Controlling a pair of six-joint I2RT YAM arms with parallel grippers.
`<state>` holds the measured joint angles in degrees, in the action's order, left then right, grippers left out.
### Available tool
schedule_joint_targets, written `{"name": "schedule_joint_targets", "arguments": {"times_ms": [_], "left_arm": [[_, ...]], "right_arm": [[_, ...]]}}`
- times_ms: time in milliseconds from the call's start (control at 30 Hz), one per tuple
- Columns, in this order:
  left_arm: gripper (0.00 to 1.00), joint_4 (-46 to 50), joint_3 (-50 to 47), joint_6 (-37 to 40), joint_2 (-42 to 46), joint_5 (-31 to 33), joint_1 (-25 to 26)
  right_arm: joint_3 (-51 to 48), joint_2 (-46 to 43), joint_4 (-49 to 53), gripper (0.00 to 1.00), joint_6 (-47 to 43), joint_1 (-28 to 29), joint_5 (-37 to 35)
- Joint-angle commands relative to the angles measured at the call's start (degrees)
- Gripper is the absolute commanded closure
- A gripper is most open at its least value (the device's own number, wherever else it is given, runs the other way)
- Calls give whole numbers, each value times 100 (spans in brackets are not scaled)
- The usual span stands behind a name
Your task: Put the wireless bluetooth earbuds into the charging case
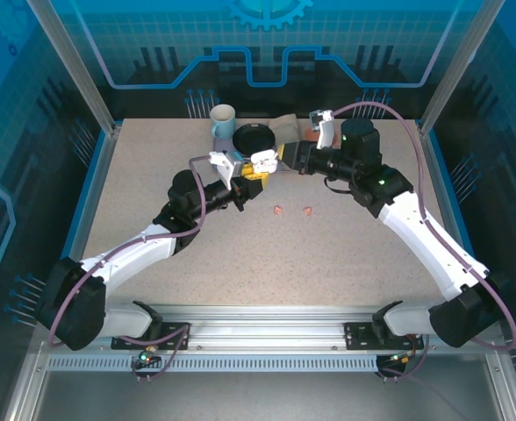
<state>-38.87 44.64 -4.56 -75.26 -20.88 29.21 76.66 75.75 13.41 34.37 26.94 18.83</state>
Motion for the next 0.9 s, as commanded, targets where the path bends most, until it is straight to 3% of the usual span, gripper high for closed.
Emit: {"name": "schedule_joint_targets", "arguments": {"times_ms": [0, 367, 867], "left_arm": [[100, -180, 148, 1, 51, -65, 30], [100, -155, 214, -5, 12, -96, 32], [100, -156, 241, -9, 3, -100, 24]], "right_arm": [[283, -127, 294, 76, -383, -60, -178], [582, -25, 794, 76, -1212, 286, -703], [673, 135, 973, 79, -1539, 521, -962]]}}
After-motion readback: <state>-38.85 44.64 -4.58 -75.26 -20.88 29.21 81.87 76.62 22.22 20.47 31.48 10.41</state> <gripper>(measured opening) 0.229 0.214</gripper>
